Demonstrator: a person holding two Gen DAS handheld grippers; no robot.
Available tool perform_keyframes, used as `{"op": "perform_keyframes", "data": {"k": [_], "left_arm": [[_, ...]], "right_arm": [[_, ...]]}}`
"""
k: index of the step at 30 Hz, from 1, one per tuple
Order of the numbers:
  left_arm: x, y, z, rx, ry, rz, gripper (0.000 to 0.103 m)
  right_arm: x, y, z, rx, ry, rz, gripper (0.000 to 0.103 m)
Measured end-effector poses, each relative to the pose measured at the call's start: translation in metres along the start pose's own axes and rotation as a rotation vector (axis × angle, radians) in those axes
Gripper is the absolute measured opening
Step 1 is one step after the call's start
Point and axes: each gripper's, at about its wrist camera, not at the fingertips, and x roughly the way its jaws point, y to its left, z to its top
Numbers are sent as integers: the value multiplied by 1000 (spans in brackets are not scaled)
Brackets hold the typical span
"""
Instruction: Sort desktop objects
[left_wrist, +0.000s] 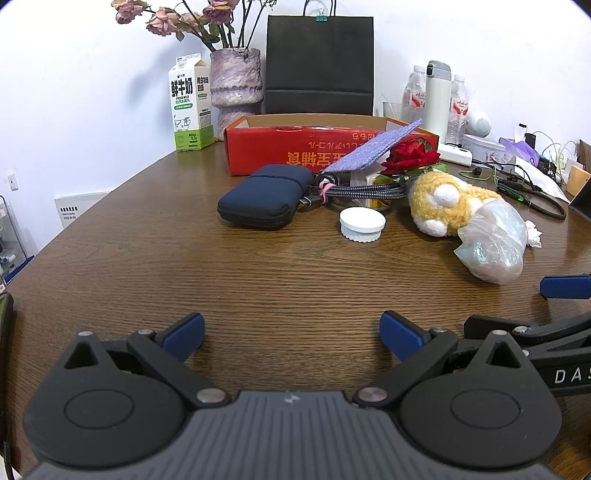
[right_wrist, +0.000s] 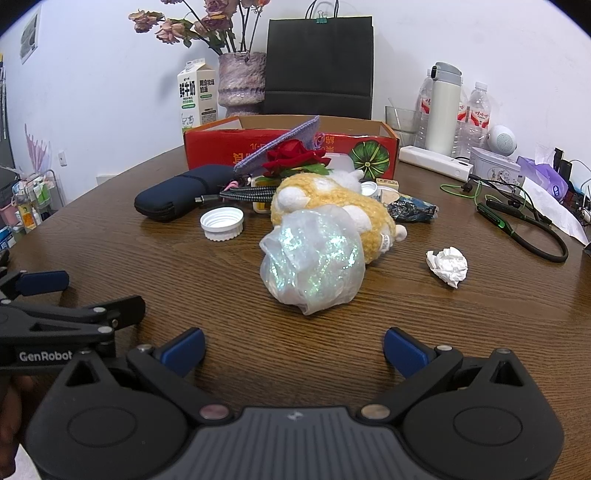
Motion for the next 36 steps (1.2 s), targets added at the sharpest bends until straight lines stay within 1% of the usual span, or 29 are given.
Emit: {"op": "perform_keyframes", "data": {"k": [10,13,14,15,16,17,18,19,20,21,22,23,25,26,29,30,31,32,33,36], "left_arm": [[0,0,0,-5,8,-2,103],[0,2,5,5,62,-26,103],[0,3,9,12,91,-38,103],[0,6,15,6,91,-61,103],[-1,8,22,-12,54,-71,103],[-2,8,28,-19,22,-76,103],[-1,8,34,-19,-11,-86,103],[1,8,38,-12,-28,-100,100],[10,4,45,15,-28,-132,93],[16,2,49,28,-19,-148,89],[28,-3,55,40,2,-167,83],[36,-7,58,45,10,-179,80],[51,-13,64,49,17,-205,79],[63,-17,69,46,35,-212,76],[84,-23,78,33,72,-221,75],[92,-25,79,23,86,-199,71],[97,-25,79,14,94,-188,60],[98,-23,79,5,96,-187,47],[96,-22,77,1,88,-182,42],[81,-19,74,-14,95,-195,41]], "right_arm": [[0,0,2,-5,10,6,103],[-4,-5,8,14,45,25,102],[-9,-9,12,41,27,56,101],[-12,-13,15,66,8,79,100],[-15,-17,20,87,-19,98,99],[-17,-18,25,91,-40,99,95],[-15,-19,31,81,-56,86,88],[-11,-20,36,69,-63,69,83],[-4,-21,40,59,-56,59,72],[1,-24,42,60,-42,65,57],[8,-27,43,71,-25,87,48],[11,-31,42,86,-17,104,40],[11,-39,39,99,-25,131,38],[9,-42,37,97,-29,134,38],[3,-51,33,113,-30,122,38],[2,-55,32,129,-29,125,39],[1,-59,31,141,-28,129,39],[0,-62,30,146,-28,130,39],[-2,-64,30,150,-30,127,39],[-9,-65,29,144,-53,125,39]]}}
